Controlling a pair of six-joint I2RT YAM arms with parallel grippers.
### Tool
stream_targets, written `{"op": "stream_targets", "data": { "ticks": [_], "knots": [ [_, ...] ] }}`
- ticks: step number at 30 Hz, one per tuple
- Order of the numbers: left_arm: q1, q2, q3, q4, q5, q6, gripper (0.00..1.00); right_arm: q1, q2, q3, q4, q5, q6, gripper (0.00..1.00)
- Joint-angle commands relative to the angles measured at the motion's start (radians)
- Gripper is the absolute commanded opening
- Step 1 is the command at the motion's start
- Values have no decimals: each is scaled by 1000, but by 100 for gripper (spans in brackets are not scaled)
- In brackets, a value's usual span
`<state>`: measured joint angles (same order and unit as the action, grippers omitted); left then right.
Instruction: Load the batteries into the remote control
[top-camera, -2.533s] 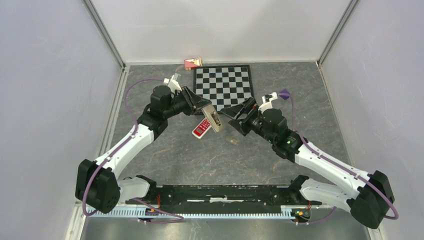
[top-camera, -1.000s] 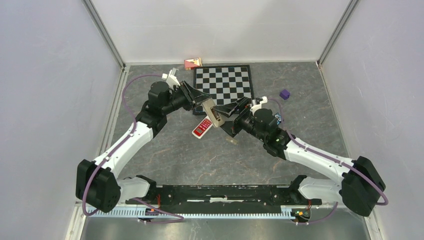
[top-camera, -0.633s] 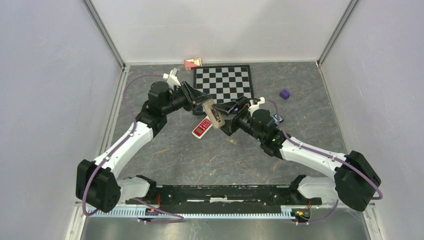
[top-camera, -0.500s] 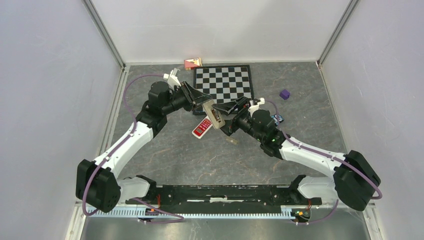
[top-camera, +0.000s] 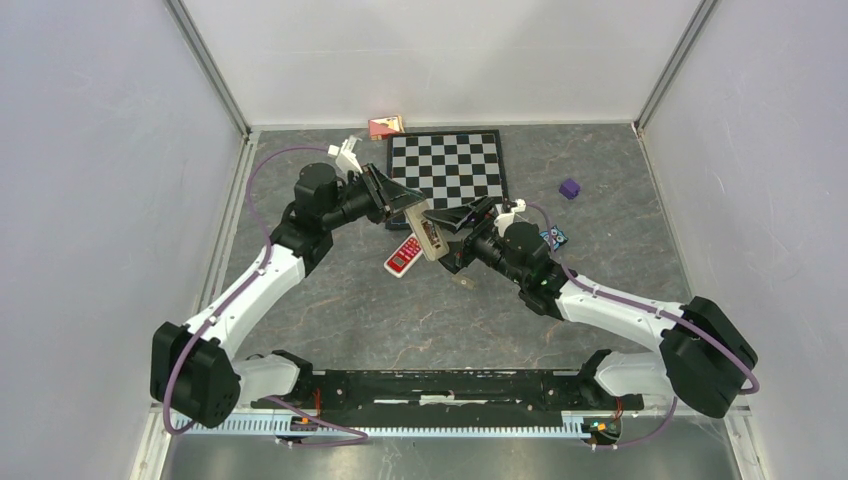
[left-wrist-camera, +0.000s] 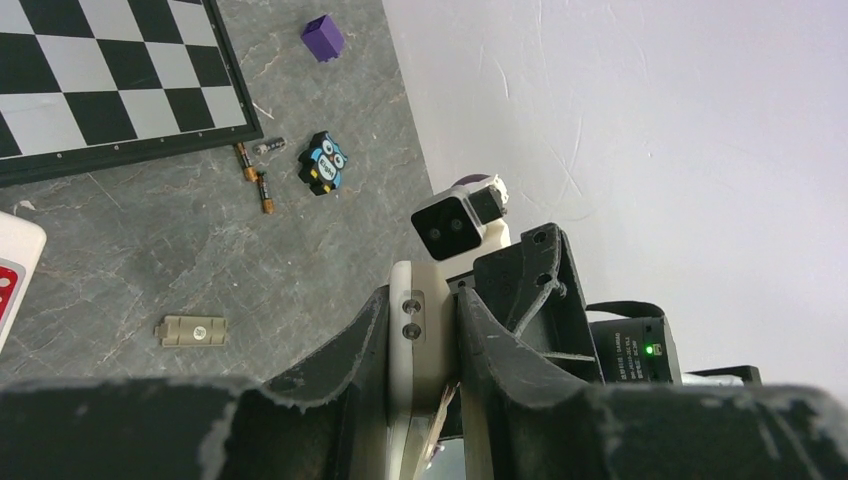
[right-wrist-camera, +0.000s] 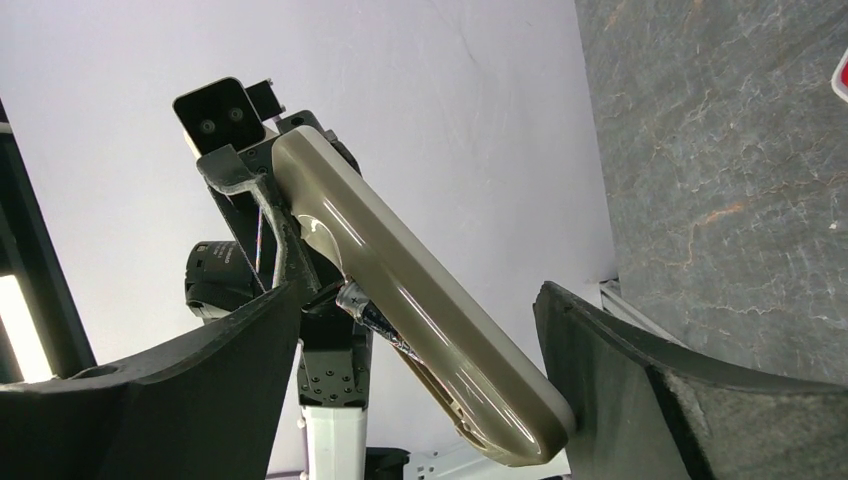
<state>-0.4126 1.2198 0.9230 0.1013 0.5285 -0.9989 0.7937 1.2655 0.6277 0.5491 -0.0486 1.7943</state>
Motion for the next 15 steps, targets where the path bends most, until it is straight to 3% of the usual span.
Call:
{"op": "stream_targets", "data": {
  "ticks": [1, 15],
  "knots": [
    [-5, -38, 23, 13, 44, 51, 2, -3, 5, 4, 101, -17, 30, 90],
    [-6, -49, 10, 40, 60, 40, 2, -5, 6, -15, 131, -42, 26, 75]
  ]
}}
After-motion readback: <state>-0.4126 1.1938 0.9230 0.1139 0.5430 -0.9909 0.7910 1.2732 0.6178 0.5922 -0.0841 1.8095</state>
